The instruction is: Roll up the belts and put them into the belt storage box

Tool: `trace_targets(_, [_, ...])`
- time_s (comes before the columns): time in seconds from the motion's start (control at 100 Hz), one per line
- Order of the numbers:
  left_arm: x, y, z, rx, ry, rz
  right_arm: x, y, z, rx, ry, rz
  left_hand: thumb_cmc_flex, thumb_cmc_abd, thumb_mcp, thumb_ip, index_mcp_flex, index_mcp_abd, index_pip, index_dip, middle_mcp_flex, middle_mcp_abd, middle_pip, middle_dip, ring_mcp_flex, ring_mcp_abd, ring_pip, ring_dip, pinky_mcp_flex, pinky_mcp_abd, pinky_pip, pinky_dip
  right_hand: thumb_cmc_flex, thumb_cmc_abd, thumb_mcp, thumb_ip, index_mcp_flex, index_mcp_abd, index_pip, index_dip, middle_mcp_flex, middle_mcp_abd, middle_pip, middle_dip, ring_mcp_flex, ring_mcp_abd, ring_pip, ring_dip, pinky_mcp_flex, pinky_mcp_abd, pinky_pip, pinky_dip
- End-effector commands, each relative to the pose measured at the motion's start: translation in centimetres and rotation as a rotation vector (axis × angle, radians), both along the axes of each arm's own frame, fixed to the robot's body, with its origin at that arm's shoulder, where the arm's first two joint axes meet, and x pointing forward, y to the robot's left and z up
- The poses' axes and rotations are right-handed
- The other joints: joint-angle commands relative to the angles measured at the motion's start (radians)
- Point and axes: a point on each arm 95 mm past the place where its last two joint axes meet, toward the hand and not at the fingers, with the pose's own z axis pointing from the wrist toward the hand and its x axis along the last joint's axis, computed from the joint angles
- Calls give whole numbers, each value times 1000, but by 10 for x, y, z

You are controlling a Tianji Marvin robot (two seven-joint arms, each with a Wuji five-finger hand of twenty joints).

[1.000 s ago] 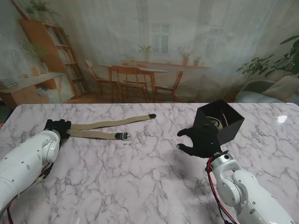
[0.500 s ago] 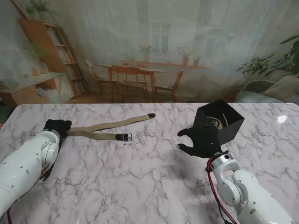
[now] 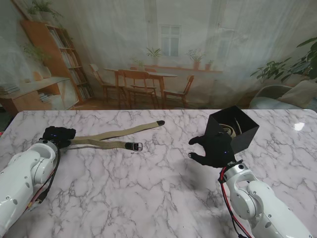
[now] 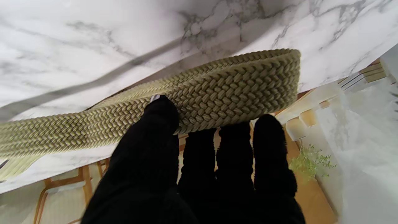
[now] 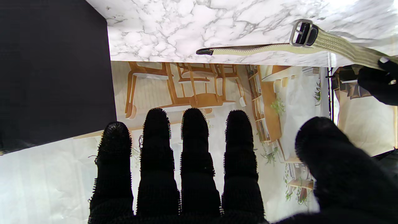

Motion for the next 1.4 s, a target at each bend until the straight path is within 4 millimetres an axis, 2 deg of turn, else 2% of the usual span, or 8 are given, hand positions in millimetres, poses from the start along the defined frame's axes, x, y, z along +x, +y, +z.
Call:
trace_targets(0.0, [-7,-13,2,2,8,-45,-1,1,-1,2,2,1,82,29,4,7,23,-27,14,2,47,37,6,-1,28,27,28,2,4,16,30,-16,26,24,-18,25,17,-10,-9,22,-12,7,15,6,-23,-13,-10,13,-14,20,-13,9])
trace_targets(0.33, [-50,-44,38,-32,-56,-244,-4,5,2,42,29,36,78,28,16,9,27,-31,28,12,50,33,37,12,36,24,48,19,15,13,37,-14,10,19,-25,22,-69,43,-45,11,-87,31,-1,0,-51,-6,-21,10,-28,19,-19,9])
trace_targets(0.51, [-75,-67,55,-70,-98,-380,-9,10,10,65,53,65,75,27,21,7,27,-32,29,15,49,31,39,16,36,24,47,21,14,14,36,-14,-49,0,-80,14,-254,165,-150,-20,-261,103,6,-15,-143,19,-41,1,-84,17,-51,18])
trace_targets(0.65, [-92,-90,64,-96,-105,-490,-9,21,22,68,58,121,73,26,24,7,27,-34,29,16,49,29,39,17,40,21,47,23,17,12,37,-14,-92,9,-122,8,-343,236,-236,-53,-322,120,-6,-31,-184,29,-55,-7,-107,19,-76,26])
trace_targets(0.85, [-107,-123,70,-138,-119,-630,-3,46,37,77,107,235,69,27,30,5,25,-35,27,21,48,28,41,20,40,19,46,27,20,10,37,-14,-133,8,-172,2,-344,243,-264,-59,-408,134,-18,-38,-245,36,-79,-19,-143,16,-111,23])
trace_targets(1.03, [-115,-148,72,-173,-119,-722,11,71,34,82,185,316,65,29,34,4,20,-34,27,26,44,27,42,23,37,16,45,29,18,8,36,-15,-156,8,-198,1,-306,346,-261,-44,-432,184,-32,-49,-275,39,-92,-31,-160,11,-137,20])
trace_targets(1.18, [-122,-158,73,-199,-128,-766,17,87,28,79,235,381,64,30,36,3,17,-34,27,30,41,24,44,25,36,15,44,30,16,5,33,-16,-169,-27,-191,1,-277,301,-248,-19,-452,175,-52,-61,-305,35,-102,-41,-179,7,-159,14])
trace_targets(1.39, [-127,-163,72,-209,-126,-797,19,104,17,103,344,467,63,33,39,3,14,-36,27,33,37,24,46,27,33,14,44,32,15,3,30,-17,-94,-14,-214,1,-106,57,-101,132,-480,126,-43,-62,-364,26,-117,-57,-211,-6,-196,11])
